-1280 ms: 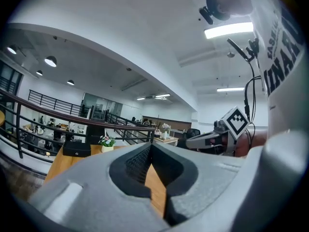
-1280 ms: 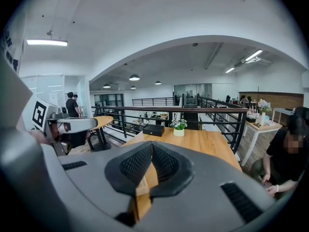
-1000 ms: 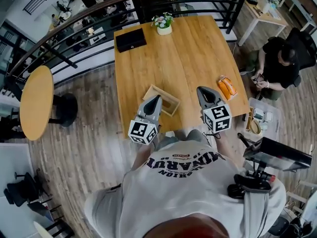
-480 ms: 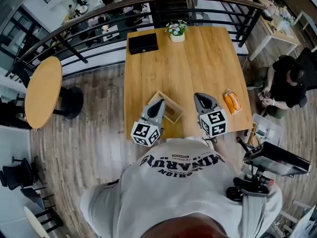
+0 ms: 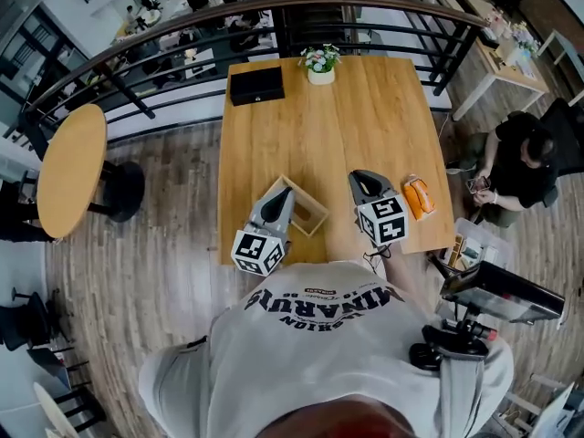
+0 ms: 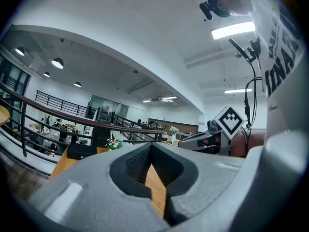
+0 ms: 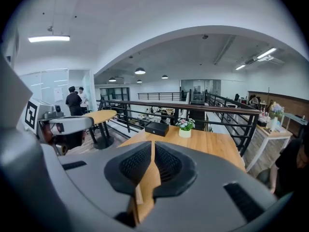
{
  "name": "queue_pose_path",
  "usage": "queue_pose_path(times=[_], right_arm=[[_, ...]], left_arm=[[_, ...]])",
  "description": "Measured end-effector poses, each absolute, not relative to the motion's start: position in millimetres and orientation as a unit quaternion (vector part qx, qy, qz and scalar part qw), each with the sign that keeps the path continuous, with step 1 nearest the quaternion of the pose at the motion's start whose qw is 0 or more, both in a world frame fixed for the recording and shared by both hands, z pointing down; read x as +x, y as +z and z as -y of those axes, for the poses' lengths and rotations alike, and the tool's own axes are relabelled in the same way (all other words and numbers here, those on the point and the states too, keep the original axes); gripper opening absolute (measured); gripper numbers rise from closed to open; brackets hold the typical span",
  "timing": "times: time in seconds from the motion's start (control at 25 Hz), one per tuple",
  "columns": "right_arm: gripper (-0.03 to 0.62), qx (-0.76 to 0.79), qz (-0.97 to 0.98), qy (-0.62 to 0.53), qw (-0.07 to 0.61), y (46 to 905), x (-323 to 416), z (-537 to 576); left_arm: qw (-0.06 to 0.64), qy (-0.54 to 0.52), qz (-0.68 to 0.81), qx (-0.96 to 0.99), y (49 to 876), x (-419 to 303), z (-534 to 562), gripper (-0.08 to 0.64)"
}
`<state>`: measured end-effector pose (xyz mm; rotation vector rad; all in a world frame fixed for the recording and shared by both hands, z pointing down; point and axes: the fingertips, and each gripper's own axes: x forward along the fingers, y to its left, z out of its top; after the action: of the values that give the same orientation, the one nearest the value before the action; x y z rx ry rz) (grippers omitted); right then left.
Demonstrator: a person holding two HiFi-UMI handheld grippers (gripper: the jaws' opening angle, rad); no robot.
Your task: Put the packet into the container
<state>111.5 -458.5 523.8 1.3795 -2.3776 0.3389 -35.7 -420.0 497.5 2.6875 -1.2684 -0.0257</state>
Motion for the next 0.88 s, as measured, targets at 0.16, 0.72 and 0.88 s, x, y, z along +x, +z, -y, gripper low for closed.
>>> queue_pose_path(times=[0.16,0.72,0.88], right_arm=[[0.075,0.514,0.815,0.141,0.227,547,157,484],[0.353,0.552,0.667,0.301,0.401,679,378,524],[0.383,0.546,0.633,0.336,0.433,732,404,525]], left_arm=[[0.097,0.009,0.441,0.892,512,-41,426,-0.008],[0.116,0.021,0.522,0.845,519,-109,432,-0.008],[0.126,0.034,0.538,0.833,531,-120,427,-0.008]])
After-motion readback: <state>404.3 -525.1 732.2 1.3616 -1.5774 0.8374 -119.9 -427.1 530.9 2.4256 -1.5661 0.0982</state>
